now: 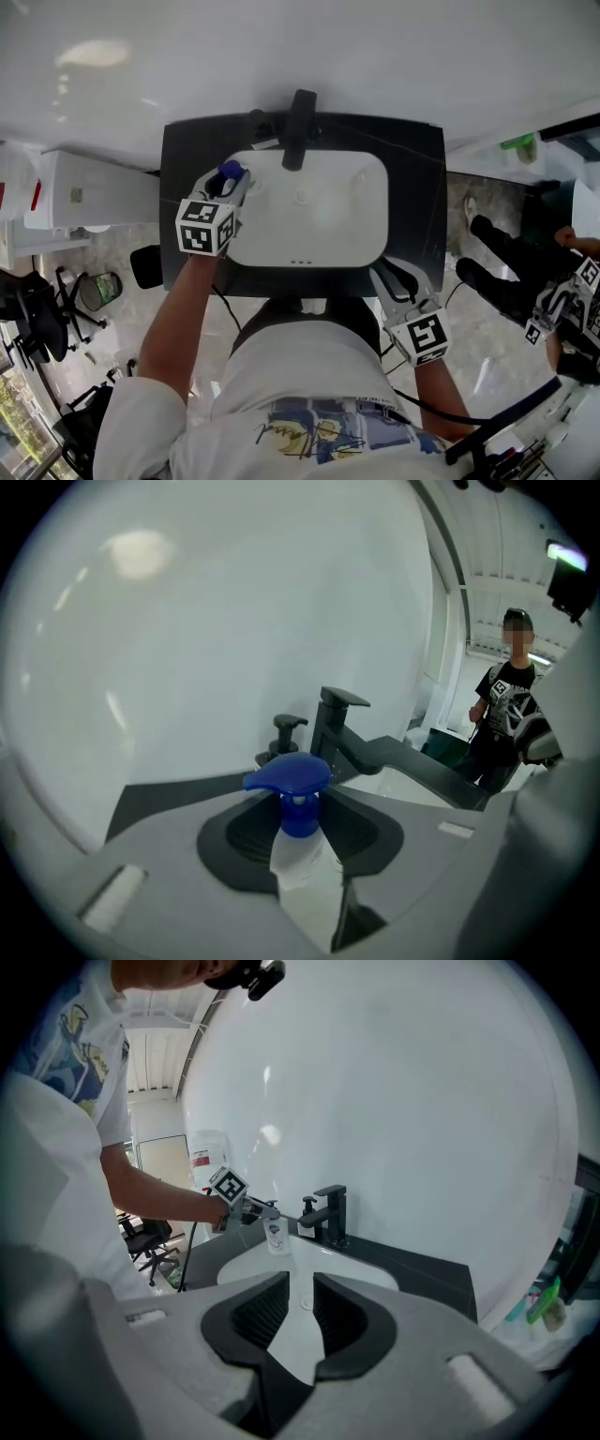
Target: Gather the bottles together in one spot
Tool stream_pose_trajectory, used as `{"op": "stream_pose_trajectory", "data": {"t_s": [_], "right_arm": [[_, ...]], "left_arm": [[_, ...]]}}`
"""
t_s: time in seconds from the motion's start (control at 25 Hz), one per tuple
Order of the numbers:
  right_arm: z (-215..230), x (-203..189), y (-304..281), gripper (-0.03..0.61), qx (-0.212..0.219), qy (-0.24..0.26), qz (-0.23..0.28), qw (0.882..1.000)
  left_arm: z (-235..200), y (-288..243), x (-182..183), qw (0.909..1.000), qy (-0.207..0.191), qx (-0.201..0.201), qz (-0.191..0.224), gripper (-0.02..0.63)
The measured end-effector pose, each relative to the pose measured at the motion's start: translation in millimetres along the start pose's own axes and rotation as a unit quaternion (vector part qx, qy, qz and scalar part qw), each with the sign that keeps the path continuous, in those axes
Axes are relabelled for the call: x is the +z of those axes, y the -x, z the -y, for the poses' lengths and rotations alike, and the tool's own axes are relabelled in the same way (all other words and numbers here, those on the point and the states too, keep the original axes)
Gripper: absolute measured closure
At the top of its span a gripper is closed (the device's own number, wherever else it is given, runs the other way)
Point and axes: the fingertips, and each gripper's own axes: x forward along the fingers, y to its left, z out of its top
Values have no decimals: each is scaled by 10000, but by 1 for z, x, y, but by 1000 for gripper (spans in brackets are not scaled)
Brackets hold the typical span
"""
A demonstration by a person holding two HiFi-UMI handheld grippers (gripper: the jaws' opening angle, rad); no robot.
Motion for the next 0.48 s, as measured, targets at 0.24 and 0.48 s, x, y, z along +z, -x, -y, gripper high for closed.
{"op": "stream_pose_trajectory", "data": {"t_s": [0.24,0.48], "right_arm": [[-11,17,-13,499,-85,33,83,9999],[-11,13,-9,499,-373,77,-77,9992]], "left_arm": [[-43,6,47,9989,-393,76,246,485],[-72,-17,66,9968,-699,174,343,485]]}}
